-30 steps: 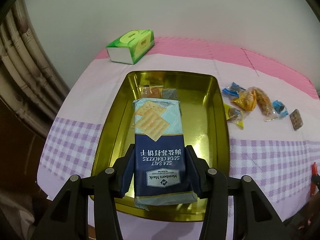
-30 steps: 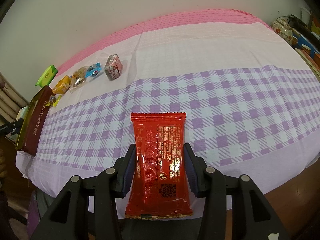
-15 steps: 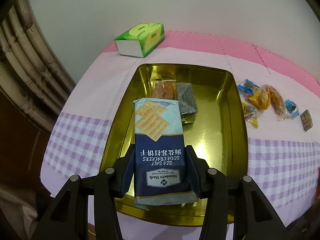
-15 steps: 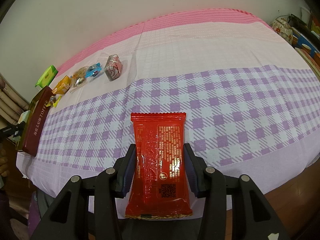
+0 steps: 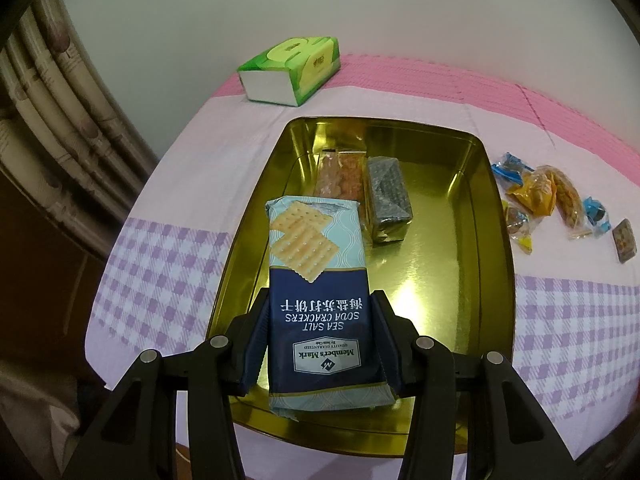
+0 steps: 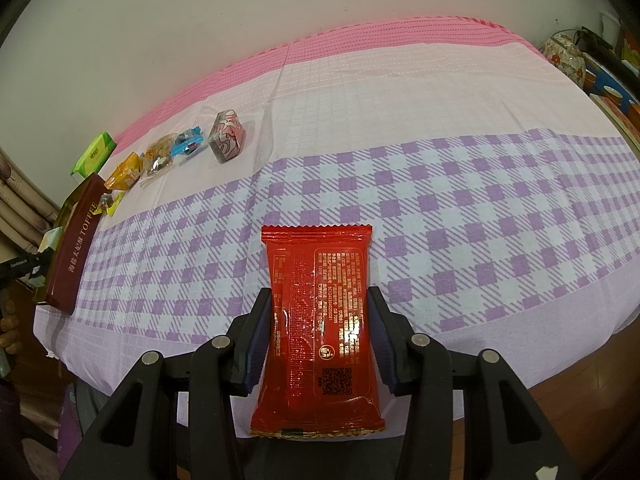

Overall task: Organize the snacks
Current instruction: 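Carry the cracker pack with the left tool into the gold tin and release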

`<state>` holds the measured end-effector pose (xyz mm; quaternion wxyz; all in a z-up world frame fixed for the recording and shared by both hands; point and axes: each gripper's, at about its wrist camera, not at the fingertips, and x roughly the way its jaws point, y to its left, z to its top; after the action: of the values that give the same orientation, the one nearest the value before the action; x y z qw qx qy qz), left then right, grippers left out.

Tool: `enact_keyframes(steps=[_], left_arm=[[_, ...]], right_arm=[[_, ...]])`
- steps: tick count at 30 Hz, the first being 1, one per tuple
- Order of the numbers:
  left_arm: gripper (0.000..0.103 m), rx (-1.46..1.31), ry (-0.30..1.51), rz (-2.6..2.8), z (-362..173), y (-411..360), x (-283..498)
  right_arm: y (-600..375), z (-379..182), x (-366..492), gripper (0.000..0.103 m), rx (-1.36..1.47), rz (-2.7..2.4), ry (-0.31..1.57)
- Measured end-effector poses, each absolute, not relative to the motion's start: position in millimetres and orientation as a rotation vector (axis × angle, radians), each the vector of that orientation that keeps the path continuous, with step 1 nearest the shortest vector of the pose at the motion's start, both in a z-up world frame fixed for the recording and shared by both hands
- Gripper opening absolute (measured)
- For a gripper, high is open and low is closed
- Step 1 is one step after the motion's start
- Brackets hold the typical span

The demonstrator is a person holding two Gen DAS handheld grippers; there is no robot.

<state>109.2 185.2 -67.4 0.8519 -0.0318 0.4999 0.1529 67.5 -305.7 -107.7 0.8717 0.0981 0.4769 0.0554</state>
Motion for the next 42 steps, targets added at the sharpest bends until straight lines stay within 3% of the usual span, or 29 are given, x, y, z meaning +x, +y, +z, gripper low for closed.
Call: enact_keyframes(steps=[22,34,42], left_arm=[[0.050,-0.035,1.011,0.390,-52,179,100],[0.050,-0.096,0.866,0.438,-6,169,52],[0.050,-0.073,0.875,0.410,-11,155,38]], right_arm=[[-306,-107,68,0.043,0.208,0.116,1.003],[-302,-102,70,0.042,0.233,0.136,1.004],[-295,-97,71,0.042,0.231,0.148,0.997]])
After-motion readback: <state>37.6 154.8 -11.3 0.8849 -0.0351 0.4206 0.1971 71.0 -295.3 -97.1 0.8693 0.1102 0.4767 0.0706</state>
